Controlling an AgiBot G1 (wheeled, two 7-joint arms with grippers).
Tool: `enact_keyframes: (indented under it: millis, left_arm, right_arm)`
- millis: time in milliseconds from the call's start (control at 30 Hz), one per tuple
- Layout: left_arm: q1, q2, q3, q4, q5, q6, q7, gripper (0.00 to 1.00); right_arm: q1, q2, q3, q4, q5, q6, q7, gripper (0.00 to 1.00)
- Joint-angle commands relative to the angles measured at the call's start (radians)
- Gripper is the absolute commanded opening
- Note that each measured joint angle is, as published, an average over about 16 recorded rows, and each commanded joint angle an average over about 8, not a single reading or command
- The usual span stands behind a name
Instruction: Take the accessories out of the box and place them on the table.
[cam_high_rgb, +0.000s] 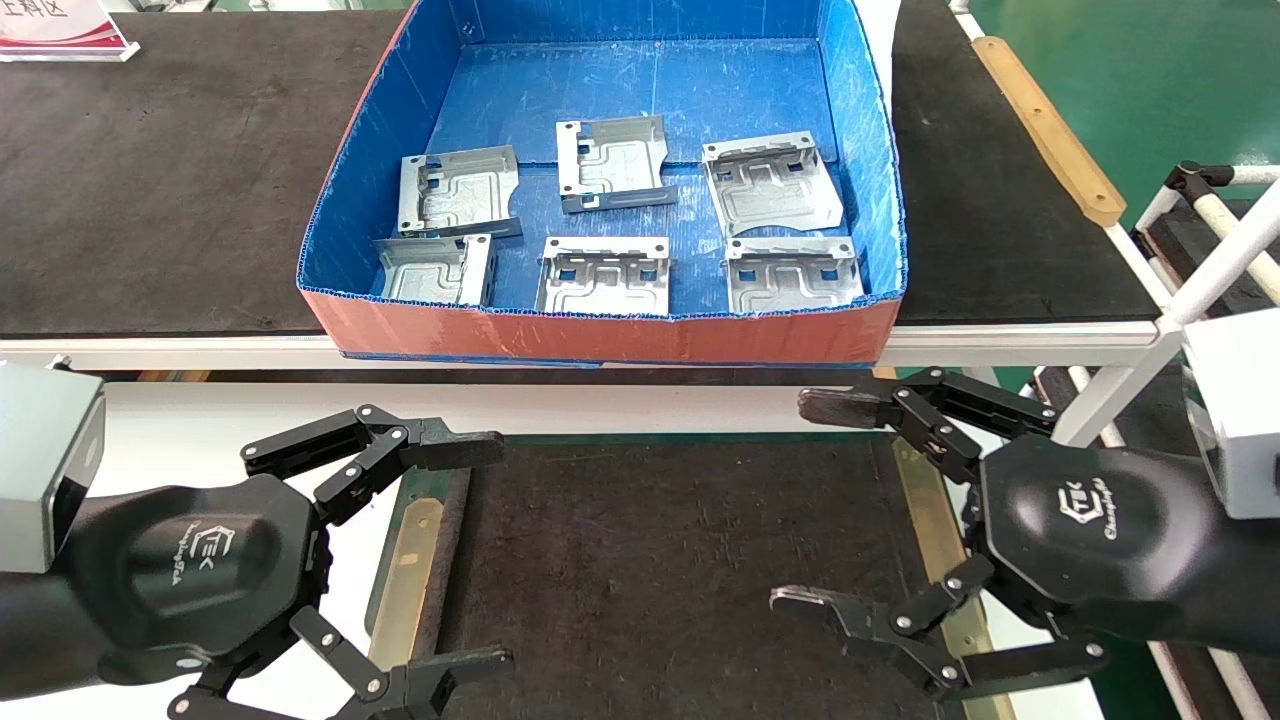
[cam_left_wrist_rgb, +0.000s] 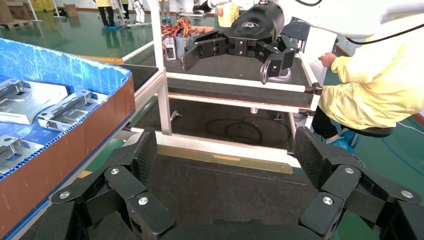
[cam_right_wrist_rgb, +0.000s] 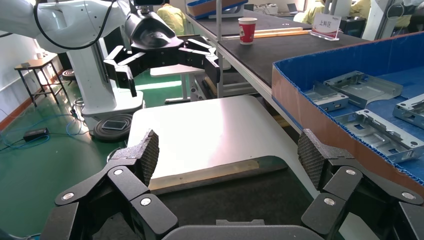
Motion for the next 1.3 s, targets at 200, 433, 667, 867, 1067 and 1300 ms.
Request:
enact_keyframes:
  millis: [200, 433, 667, 867, 1067, 1300]
  left_arm:
    - [0.016, 0.012, 0.016, -0.045, 0.034, -0.073, -0.040, 1.00]
    - [-0.005, 0.052, 0.054, -0.054, 0.110, -0.167, -0.098, 1.00]
    - [-0.074, 0.091, 0.087, -0.051, 0.207, -0.266, -0.167, 1.00]
    - [-0.146, 0.131, 0.117, -0.043, 0.301, -0.358, -0.231, 1.00]
    - [-0.212, 0.178, 0.152, -0.023, 0.400, -0.454, -0.306, 1.00]
    - [-0.293, 0.240, 0.200, 0.039, 0.526, -0.550, -0.388, 1.00]
  right_arm:
    - [0.000, 0.000, 0.000, 0.000, 0.000, 0.000, 0.000, 1.00]
    - [0.000, 0.000, 0.000, 0.000, 0.000, 0.000, 0.000, 1.00]
    - [0.000, 0.000, 0.000, 0.000, 0.000, 0.000, 0.000, 1.00]
    - [0.000, 0.000, 0.000, 0.000, 0.000, 0.000, 0.000, 1.00]
    - [0.000, 0.000, 0.000, 0.000, 0.000, 0.000, 0.000, 1.00]
    - [0.000, 0.000, 0.000, 0.000, 0.000, 0.000, 0.000, 1.00]
